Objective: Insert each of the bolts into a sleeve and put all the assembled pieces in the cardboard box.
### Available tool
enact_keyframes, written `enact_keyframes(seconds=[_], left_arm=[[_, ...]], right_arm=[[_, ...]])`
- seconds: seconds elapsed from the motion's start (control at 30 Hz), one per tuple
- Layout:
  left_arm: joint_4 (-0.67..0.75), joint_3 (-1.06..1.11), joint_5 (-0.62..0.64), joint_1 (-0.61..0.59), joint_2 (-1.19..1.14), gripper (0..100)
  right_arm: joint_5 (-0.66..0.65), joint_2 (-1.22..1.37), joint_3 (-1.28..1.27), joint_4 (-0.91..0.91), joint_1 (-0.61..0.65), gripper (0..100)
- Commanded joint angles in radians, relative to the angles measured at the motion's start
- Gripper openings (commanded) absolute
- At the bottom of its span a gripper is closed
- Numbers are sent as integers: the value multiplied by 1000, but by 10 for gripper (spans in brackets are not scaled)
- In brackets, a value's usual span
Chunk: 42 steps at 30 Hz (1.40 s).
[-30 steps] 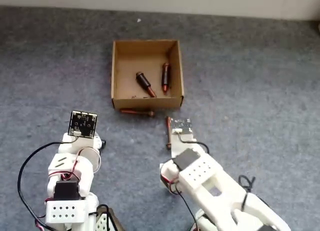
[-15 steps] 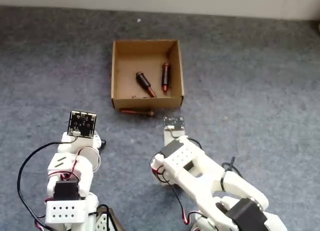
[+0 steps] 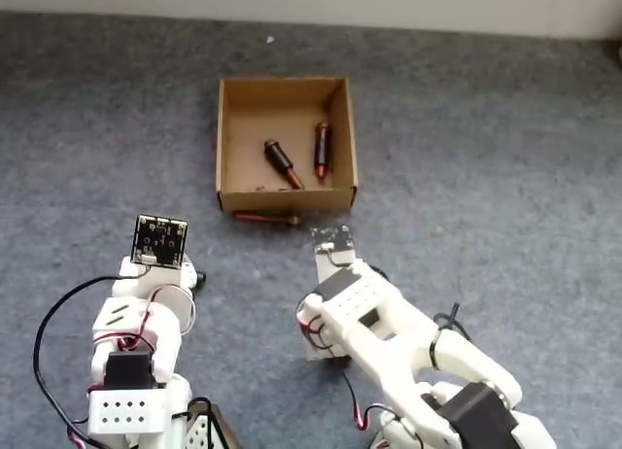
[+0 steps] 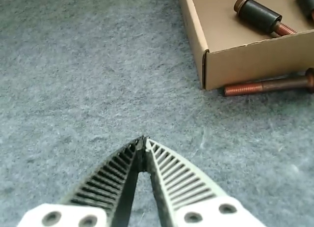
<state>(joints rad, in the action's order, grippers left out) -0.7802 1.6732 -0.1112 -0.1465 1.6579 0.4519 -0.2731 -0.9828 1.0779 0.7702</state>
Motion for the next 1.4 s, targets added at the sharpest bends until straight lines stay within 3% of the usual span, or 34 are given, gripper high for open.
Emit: enact_keyframes(seconds=[0.0,0.1,0.2,0.43,0.67,0.83,1.07,1.37], left_arm=[[18,8,-9,-8,10,11],[17,7,-9,-8,10,11],[12,-2,-11,-8,10,11],[0,-50,-123,-7,2,10],[-250,-263,-126,1,-4,11],[-321,-386,-127,117,-31,80],[-328,-628,-132,289,-444,88],[-325,-977,-502,420,-1132,88]], right_arm=[[-157,-82,12,-13,-120,4],[-288,-232,12,-18,-234,4],[-315,-394,5,-21,-328,4],[-207,-616,-56,-136,-429,4],[-97,-634,-257,-424,-602,4],[-5,-634,-328,-565,-714,5],[21,-634,-378,-654,-723,5],[21,-634,-387,-671,-723,5]])
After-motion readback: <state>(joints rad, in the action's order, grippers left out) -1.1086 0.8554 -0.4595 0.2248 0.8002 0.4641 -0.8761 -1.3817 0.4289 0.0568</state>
